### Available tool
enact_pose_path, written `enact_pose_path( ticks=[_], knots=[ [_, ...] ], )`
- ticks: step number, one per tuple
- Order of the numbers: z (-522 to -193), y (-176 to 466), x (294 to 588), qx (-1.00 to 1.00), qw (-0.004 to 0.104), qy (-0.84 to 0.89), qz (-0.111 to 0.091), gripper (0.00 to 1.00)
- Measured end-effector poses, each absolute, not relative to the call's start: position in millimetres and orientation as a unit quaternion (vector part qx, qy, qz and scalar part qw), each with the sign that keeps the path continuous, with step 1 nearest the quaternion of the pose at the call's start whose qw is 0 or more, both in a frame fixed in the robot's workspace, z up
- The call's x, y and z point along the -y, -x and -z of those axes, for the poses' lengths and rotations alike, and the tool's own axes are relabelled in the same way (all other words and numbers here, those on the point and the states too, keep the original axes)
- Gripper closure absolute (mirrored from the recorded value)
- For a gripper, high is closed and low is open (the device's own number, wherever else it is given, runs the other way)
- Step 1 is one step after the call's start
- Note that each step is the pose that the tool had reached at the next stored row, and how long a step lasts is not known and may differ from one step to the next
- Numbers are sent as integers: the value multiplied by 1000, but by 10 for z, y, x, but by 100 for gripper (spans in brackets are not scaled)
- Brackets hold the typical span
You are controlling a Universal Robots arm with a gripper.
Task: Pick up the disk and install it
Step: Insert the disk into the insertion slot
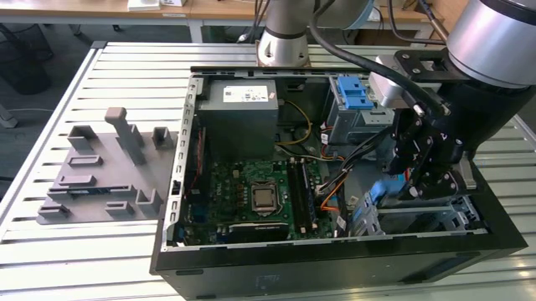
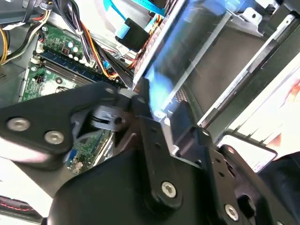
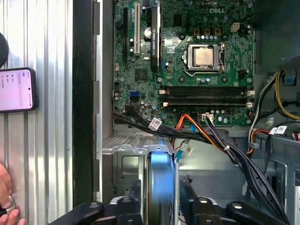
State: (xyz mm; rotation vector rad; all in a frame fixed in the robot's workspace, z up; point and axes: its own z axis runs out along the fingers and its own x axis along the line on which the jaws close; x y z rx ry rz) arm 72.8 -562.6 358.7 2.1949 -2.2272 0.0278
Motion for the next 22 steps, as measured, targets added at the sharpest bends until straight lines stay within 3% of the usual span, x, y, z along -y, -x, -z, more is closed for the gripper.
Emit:
enact_pose_path(
  ticks=[1,2,8,10,14,16,22],
  knots=[
    [-3587,-728,5626,712,7,-702,-9,57],
    [-3587,-728,5626,712,7,-702,-9,50],
    [-3586,-727,5627,712,7,-702,-9,52],
    [-3586,-728,5627,712,7,-702,-9,64],
    [-3585,-727,5627,712,7,-702,-9,76],
    [-3584,-728,5627,712,7,-702,-9,88],
    [-3583,-727,5627,712,7,-702,-9,89]
  ],
)
